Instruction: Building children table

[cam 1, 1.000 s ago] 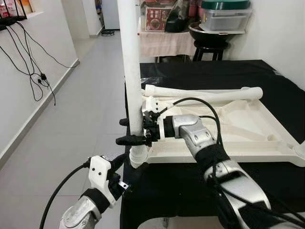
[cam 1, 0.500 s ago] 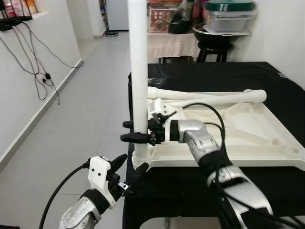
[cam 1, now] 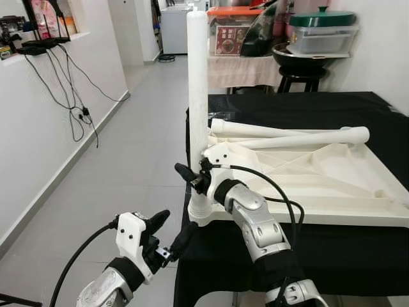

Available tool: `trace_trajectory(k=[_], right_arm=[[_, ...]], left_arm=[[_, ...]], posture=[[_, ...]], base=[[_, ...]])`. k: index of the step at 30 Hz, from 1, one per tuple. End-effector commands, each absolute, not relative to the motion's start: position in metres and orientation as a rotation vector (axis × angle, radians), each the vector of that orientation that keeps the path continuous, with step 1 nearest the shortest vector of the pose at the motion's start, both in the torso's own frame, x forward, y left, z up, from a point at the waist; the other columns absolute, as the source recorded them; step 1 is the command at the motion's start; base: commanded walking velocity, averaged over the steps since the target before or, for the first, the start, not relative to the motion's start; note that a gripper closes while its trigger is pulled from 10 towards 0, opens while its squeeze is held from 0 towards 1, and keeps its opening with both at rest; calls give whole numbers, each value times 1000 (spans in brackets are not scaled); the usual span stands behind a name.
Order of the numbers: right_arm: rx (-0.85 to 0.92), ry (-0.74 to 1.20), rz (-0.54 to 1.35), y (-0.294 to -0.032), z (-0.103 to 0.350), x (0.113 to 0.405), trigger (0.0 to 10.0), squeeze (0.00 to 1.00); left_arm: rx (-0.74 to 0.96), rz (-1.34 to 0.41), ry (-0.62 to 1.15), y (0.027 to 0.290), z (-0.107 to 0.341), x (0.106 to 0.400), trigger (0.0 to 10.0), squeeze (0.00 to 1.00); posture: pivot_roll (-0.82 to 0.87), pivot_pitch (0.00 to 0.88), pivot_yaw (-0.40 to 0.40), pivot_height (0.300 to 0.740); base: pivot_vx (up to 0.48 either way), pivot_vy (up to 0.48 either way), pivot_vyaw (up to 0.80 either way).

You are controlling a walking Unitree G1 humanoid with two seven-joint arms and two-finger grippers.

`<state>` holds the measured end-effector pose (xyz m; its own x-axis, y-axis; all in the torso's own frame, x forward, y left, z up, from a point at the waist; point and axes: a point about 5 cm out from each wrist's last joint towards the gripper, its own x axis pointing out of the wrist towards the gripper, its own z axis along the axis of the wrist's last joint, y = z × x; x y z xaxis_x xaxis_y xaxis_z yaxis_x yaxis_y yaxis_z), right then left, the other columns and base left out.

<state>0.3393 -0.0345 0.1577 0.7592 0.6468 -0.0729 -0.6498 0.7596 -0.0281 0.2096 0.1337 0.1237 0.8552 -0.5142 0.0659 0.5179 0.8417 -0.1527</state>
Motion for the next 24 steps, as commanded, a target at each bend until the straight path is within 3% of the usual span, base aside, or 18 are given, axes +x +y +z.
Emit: trace_trajectory(k=[1,2,3,8,9,10,11,22,23,24], right_arm=[[-83,197,651,-43,134,342,10000,0],[-83,197,651,-43,134,342,10000,0],[-70,188,665,-48,138,350,10000,1000],[44,139,832,-53,152,361,10000,1000],[81,107,940,-54,159,362,10000,745],[81,107,940,-54,159,362,10000,745],[83,81,1047,-59,166,364,10000,0],[-19,125,1287,-60,179,369,10000,0],[-12,124,1294,-60,180,370,1529,0],[-10,124,1293,-60,181,370,0,0]], left_arm=[[-159,-529,-20,134,122,210,10000,0],[-159,-529,-20,134,122,210,10000,0],[-157,-523,-21,134,122,210,10000,0],[-130,-493,-23,135,121,207,10000,0],[-113,-486,-26,134,122,206,10000,0],[-113,-486,-26,134,122,206,10000,0],[-95,-480,-29,132,122,206,10000,0],[-74,-487,-21,128,120,201,10000,0],[-74,-487,-20,128,120,201,10000,0],[-72,-486,-18,128,119,202,10000,0]], posture=[[28,18,-9,740],[28,18,-9,740],[32,15,-12,740],[35,8,-14,740],[37,3,-18,740],[37,3,-18,740],[35,2,-18,740],[44,0,-13,740],[43,0,-11,740],[43,0,-11,740]], base=[[0,0,0],[0,0,0],[0,0,0],[0,0,0],[0,0,0],[0,0,0],[0,0,0],[0,0,0],[0,0,0],[0,0,0]])
